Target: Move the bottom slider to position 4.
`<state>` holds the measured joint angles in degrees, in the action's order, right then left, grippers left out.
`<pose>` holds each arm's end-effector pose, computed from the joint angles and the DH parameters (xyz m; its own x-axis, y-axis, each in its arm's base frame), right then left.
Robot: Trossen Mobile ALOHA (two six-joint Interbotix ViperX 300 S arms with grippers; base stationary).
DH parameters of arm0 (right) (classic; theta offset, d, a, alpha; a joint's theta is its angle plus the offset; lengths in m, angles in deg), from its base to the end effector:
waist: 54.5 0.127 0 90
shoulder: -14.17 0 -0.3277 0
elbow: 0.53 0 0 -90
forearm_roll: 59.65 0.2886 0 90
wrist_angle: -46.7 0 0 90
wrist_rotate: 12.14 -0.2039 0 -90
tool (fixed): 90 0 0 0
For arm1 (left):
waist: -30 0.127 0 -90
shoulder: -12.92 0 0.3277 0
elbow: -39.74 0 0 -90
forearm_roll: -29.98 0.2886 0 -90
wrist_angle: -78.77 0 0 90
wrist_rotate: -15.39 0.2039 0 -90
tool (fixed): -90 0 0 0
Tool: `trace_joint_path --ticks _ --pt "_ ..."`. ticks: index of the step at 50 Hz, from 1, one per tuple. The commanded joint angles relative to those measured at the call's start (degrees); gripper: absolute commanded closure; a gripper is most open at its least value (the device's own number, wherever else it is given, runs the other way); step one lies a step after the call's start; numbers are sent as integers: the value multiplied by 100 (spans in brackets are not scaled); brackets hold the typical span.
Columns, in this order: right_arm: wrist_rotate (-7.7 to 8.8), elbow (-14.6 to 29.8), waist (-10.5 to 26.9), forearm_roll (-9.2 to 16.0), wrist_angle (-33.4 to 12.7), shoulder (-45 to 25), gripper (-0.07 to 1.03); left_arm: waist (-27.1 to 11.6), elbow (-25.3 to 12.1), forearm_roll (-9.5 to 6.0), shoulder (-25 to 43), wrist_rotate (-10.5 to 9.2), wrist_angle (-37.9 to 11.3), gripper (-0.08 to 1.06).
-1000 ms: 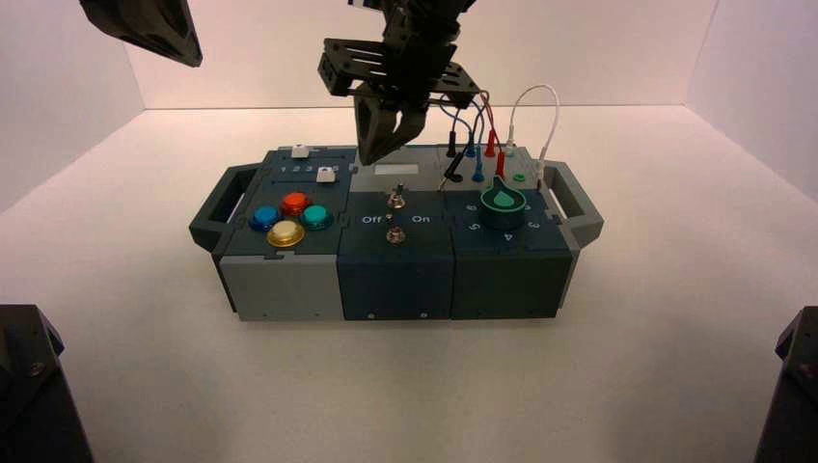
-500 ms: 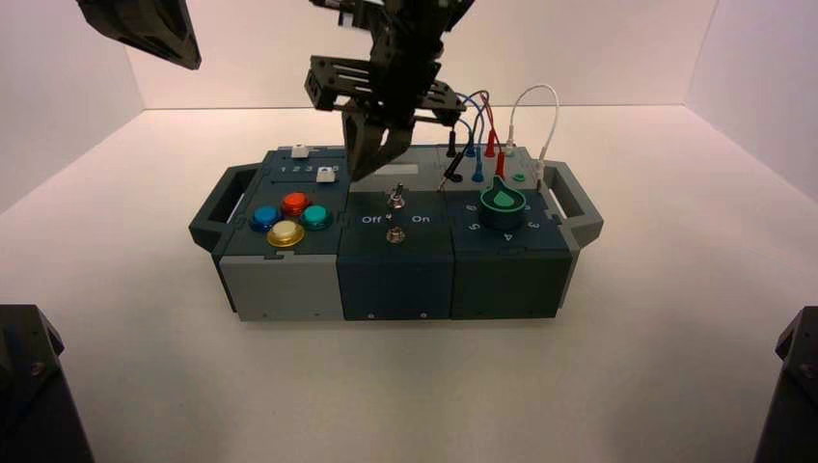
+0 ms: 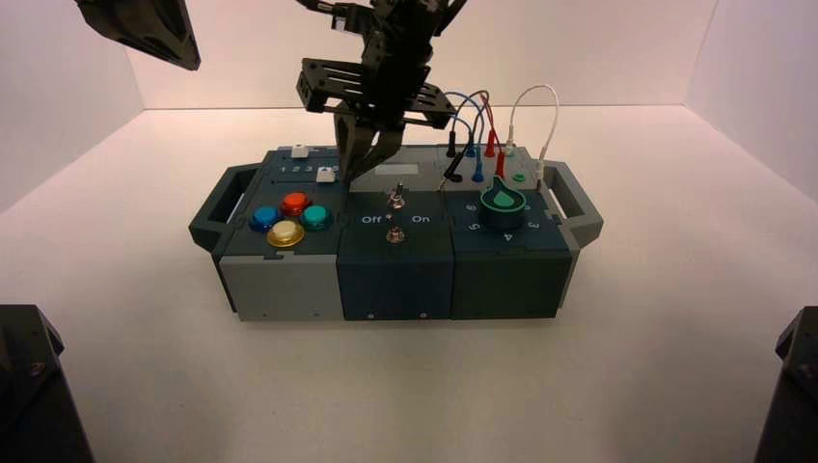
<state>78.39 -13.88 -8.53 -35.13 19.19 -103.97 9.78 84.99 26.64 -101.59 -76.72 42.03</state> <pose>0.2843 0.3503 0.0408 0.1304 0.4107 -0.9024 -0.4711 0.8265 0.3081 0.2262 -0.0909 0.1512 0.4928 -0.2186 -0.8423 0.2957 0.9524 -0.0742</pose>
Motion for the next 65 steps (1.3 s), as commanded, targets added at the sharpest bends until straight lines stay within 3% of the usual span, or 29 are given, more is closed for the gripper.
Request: trace_joint_path --ticks 1,65 --pt "9 176 79 35 9 70 99 18 -202 9 -18 26 26 101" --pt "9 308 123 114 -26 -88 99 18 -211 9 18 62 -18 101"
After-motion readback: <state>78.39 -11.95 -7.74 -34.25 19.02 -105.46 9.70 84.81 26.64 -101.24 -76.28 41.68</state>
